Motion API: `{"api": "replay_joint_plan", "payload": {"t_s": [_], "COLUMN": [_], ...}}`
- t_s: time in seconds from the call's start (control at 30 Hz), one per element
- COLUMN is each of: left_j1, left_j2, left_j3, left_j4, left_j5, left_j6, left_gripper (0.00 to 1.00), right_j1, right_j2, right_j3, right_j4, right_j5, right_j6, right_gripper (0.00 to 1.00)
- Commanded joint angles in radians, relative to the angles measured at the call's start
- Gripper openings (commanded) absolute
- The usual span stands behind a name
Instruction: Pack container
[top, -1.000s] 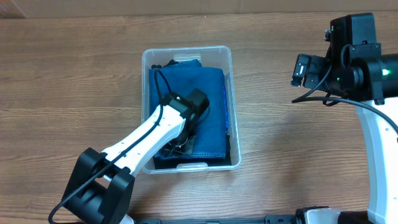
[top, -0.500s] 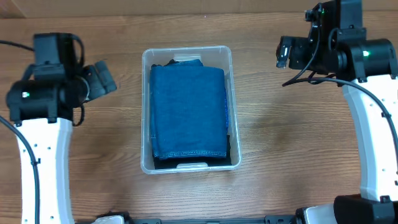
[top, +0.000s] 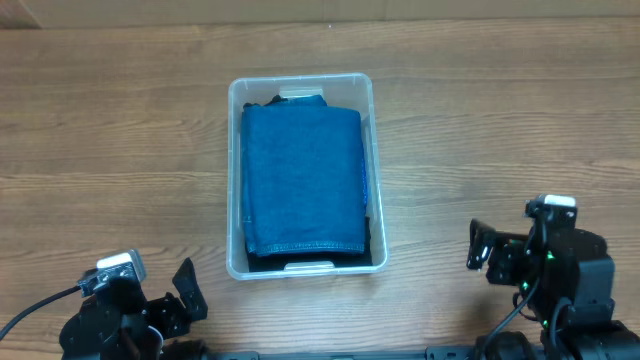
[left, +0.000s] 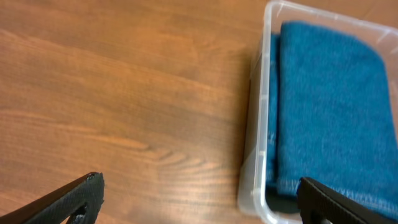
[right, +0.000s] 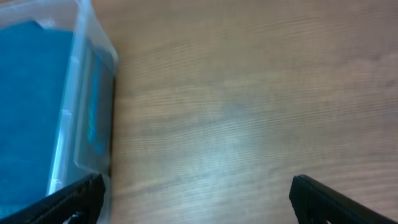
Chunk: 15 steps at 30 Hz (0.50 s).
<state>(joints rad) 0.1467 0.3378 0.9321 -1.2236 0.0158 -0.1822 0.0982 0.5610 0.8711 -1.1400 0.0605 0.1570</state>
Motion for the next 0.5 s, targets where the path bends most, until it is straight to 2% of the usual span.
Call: {"api": "replay_joint_plan", "payload": {"t_s": [0.0,0.2,0.27,0.37,0.43,0.47], "left_j1": [0.004,0.004,0.004,0.004,0.004,0.004], "left_j2": [-0.005,-0.005,-0.005,-0.005,-0.005,-0.005], "left_j3": [-0.01,-0.01,-0.01,-0.01,-0.01,-0.01], "left_j4": [0.008,0.008,0.008,0.008,0.008,0.008], "left_j5": [0.003,0.002,0.002,0.002,0.002,0.002], "left_j6": [0.011,0.011,0.011,0.011,0.011,0.011], "left_gripper": [1.0,1.0,1.0,1.0,1.0,1.0], "right_j1": [-0.002,-0.002,-0.007,-0.015,-0.014,-0.014], "right_j2": [-0.006,-0.013,-0.072,-0.296,-0.515,-0.556], "right_j3": [-0.002,-0.003,-0.009,-0.149,-0.346,-0.438], "right_j4": [-0.04,-0.04,-0.036,0.111,0.288,0.409], "right_j5": [0.017,0.017,0.017,0.004,-0.019,-0.031], "right_j6": [0.007,0.006,-0.005,-0.005,-0.005,-0.005], "right_gripper": [1.0,1.0,1.0,1.0,1.0,1.0]}}
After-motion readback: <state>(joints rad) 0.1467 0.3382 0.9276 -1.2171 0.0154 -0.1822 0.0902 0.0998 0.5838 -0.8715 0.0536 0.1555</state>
